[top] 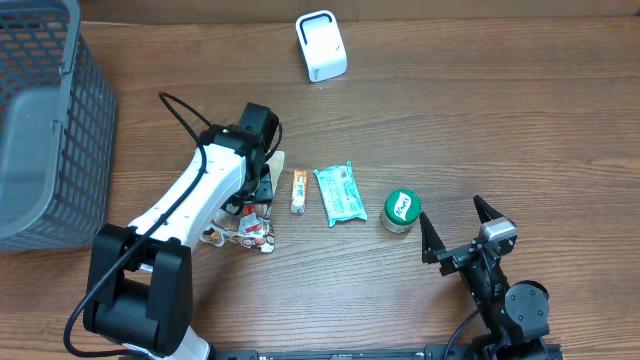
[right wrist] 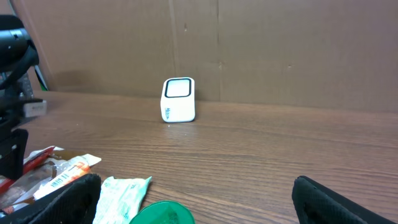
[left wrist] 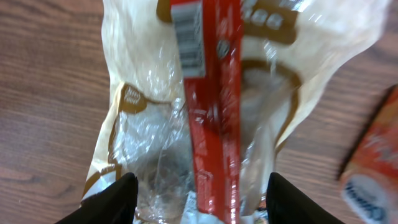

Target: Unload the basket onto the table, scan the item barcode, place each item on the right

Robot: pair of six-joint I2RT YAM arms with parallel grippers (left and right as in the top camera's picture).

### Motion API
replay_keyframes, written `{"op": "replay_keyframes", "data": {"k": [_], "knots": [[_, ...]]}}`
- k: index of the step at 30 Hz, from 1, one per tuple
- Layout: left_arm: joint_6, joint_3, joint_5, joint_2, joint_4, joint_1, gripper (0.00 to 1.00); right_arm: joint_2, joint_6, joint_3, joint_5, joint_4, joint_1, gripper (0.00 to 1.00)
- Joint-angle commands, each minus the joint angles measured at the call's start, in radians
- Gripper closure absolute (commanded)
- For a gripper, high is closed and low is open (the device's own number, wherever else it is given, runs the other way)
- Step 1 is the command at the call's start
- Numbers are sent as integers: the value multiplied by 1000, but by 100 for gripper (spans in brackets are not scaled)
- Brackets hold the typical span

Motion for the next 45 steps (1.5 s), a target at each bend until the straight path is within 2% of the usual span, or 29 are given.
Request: {"op": "replay_keyframes", "data": {"k": [1,5,9,15,19,23,31,33,34,45], "knots": [[8,-18,-66,-11,-12,6,39,-10,3,-11,-1,4,3,0],[33,-18,-137,-11,-24,6,41,-10,3,-11,-1,4,3,0],[65,-18,-143,-11,-25,6,42,-10,3,-11,-1,4,3,0],[63,-11,-146,-12,-36,10,38,-10,3,-11,-1,4,3,0],[9,63,-171,-14,-97,45,35,-10,3,-11,-1,4,3,0],[0,190,-134,-38,-171,106,33,-10,3,-11,-1,4,3,0],[3,405,-59,-99,-192,245,25,-10,3,-11,-1,4,3,0],[3,417,-60,-102,-180,276,4,-10,3,-11,-1,4,3,0],[4,417,-65,-102,-176,286,0,-10,3,-11,-1,4,3,0],[3,412,-66,-101,-177,319,0,-10,3,-11,-1,4,3,0]]}}
